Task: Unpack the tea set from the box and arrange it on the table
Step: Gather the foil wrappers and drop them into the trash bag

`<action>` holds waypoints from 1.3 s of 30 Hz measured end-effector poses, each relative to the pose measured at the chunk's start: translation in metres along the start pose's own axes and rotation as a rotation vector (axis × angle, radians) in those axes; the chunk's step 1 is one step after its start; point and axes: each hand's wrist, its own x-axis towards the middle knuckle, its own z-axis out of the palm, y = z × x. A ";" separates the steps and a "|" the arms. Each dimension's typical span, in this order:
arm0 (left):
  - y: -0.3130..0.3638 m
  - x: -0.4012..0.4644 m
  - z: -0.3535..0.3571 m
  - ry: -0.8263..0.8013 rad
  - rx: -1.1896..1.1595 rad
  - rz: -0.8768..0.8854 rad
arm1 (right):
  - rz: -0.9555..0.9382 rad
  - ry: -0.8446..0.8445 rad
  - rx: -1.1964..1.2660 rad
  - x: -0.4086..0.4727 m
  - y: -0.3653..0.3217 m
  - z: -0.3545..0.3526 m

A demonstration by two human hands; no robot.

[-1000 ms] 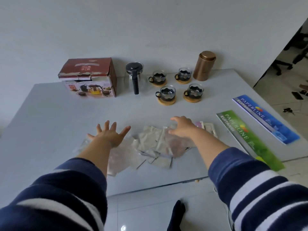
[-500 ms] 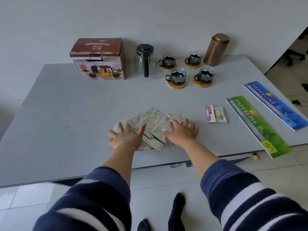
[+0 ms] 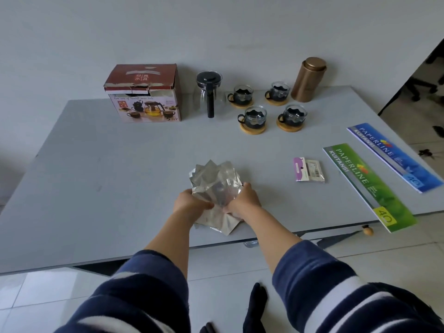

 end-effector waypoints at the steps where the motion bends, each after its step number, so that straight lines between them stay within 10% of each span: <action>1: 0.000 -0.001 -0.001 -0.021 -0.031 0.009 | 0.014 -0.024 -0.009 0.001 0.000 0.000; 8: -0.017 -0.005 -0.007 -0.012 -0.196 0.057 | -0.059 0.136 -0.034 -0.010 0.002 0.017; 19: 0.043 -0.032 0.044 -0.269 -0.252 0.132 | -0.023 0.161 0.622 -0.038 0.053 -0.069; 39: 0.109 -0.228 0.474 -0.826 0.139 0.349 | 0.359 0.862 0.771 -0.119 0.441 -0.289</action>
